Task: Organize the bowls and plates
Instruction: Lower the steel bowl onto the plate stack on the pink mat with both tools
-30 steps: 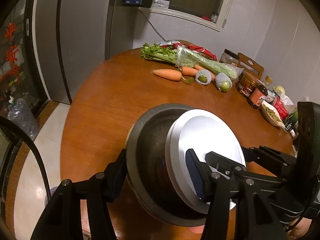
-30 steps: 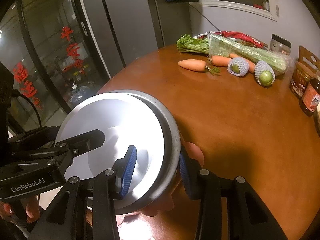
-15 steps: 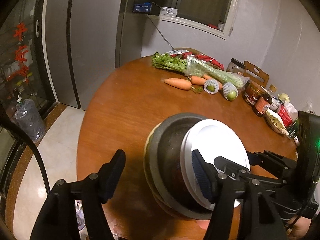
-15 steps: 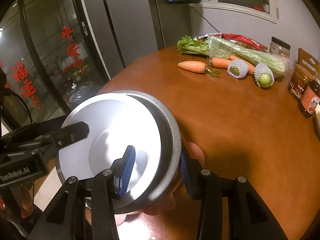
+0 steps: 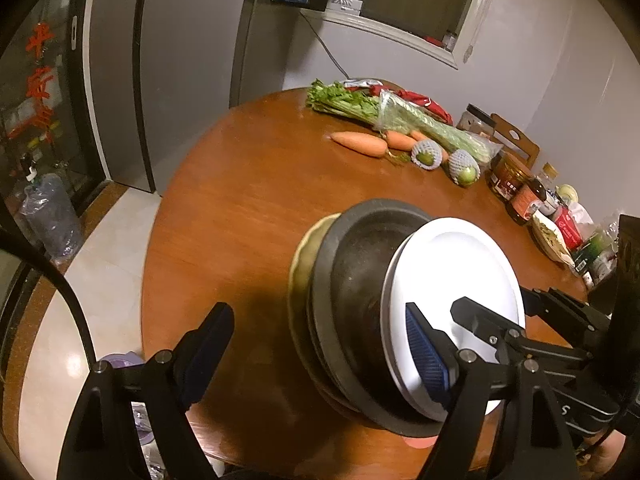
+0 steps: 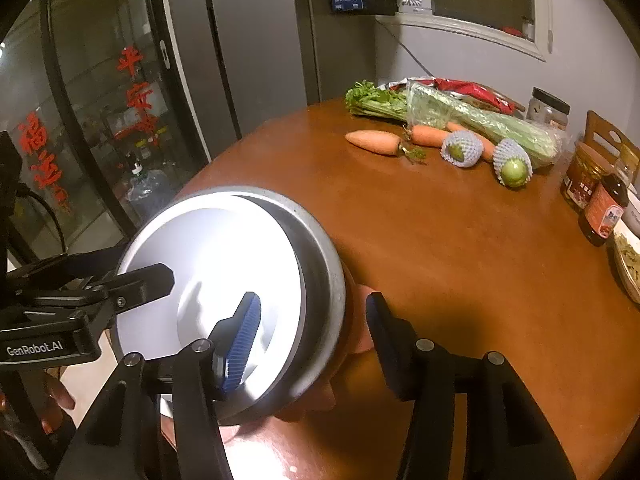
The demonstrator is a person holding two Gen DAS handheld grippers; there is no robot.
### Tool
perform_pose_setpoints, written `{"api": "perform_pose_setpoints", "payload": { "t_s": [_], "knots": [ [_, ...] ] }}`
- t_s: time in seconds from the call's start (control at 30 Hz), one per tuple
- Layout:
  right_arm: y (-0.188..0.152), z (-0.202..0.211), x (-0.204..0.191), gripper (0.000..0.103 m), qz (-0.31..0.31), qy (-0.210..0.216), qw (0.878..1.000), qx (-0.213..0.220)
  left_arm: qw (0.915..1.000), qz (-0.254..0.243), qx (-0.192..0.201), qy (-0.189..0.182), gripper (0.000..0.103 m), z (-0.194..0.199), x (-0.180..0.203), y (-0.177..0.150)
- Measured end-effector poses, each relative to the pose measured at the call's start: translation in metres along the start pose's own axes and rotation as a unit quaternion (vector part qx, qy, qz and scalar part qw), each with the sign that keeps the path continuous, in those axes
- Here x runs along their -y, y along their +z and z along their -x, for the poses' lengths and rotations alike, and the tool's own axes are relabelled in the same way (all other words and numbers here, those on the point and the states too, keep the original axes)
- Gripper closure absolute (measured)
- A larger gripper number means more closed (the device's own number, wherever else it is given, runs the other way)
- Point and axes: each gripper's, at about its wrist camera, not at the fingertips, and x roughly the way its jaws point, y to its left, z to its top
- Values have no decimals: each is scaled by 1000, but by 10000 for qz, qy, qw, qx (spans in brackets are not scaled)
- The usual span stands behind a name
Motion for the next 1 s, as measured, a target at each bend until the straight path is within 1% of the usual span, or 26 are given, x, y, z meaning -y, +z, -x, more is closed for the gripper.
{"api": "perform_pose_setpoints", "payload": {
  "t_s": [0.13,0.17,0.2,0.27,0.43,0.6,0.77,1.0],
  "knots": [
    [-3,0,5,45,-86,68,9998,-135,9997,-124,-172,-131,20,-10,10,-4],
    [-4,0,5,45,-104,74,9998,-155,9995,-152,-212,-169,21,-12,12,-5],
    [-4,-1,6,45,-115,77,9998,-171,9993,-168,-235,-230,25,-14,15,-6],
    [-6,-2,7,45,-136,61,9997,-212,9988,-139,-310,-347,28,-18,19,-7],
    [-8,-7,13,45,-205,94,9994,-276,9988,-170,-302,-335,28,-22,23,-7],
    [-9,-10,16,48,-157,62,9996,-238,9986,-234,-296,-378,28,-28,28,-3],
    [-8,-10,27,49,-217,-58,9996,-197,9980,-330,-287,-449,28,-39,39,3],
    [-9,-8,47,49,-337,-295,9989,-159,9963,-535,-379,-553,29,-54,60,11]
  ]
}}
